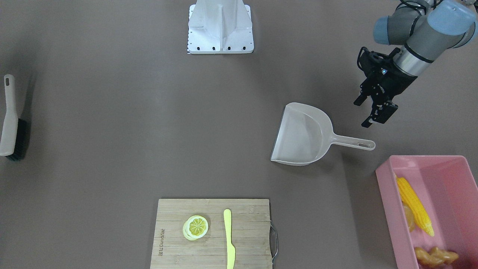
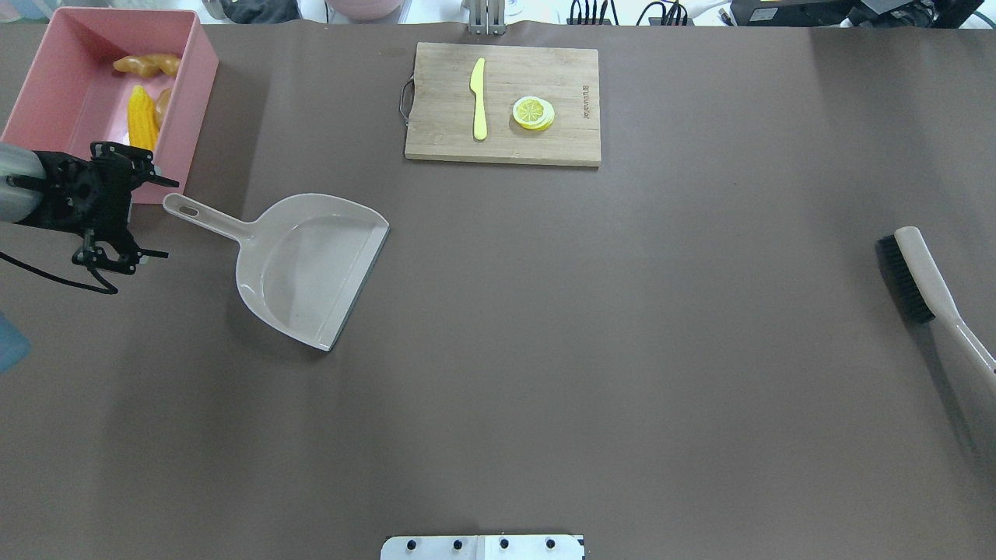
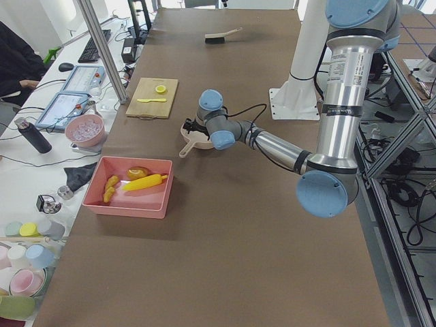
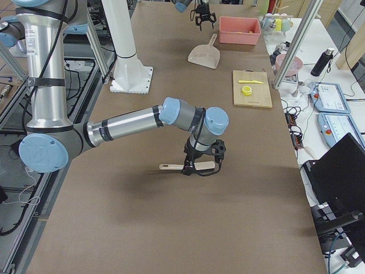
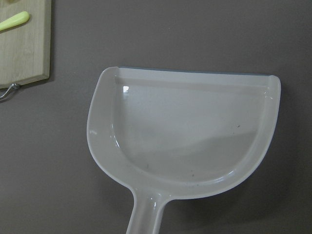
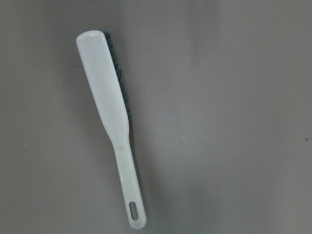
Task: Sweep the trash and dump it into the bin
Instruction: 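Set the dustpan down on the table and release it with the left gripper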
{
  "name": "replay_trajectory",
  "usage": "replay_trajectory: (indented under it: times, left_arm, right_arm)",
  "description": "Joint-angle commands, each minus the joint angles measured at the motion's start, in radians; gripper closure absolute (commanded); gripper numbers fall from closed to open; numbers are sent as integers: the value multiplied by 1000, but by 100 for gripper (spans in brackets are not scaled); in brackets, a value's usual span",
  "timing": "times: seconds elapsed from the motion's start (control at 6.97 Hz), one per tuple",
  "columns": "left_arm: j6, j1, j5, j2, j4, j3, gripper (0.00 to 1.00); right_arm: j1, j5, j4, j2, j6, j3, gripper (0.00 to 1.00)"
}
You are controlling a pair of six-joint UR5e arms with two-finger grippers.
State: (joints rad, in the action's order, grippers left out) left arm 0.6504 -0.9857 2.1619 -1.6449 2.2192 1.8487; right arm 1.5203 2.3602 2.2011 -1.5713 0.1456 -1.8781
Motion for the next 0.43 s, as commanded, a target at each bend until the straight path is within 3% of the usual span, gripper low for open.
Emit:
replay_trajectory:
  times: [0.0, 0.29]
  left_arm:
    - [-6, -194, 157, -9, -198, 6, 2]
    - [-93, -340, 190, -21, -283, 9, 2]
  right_arm:
    - [73, -9, -3, -1, 49, -4, 0]
    - [150, -9, 0, -16, 65, -15, 0]
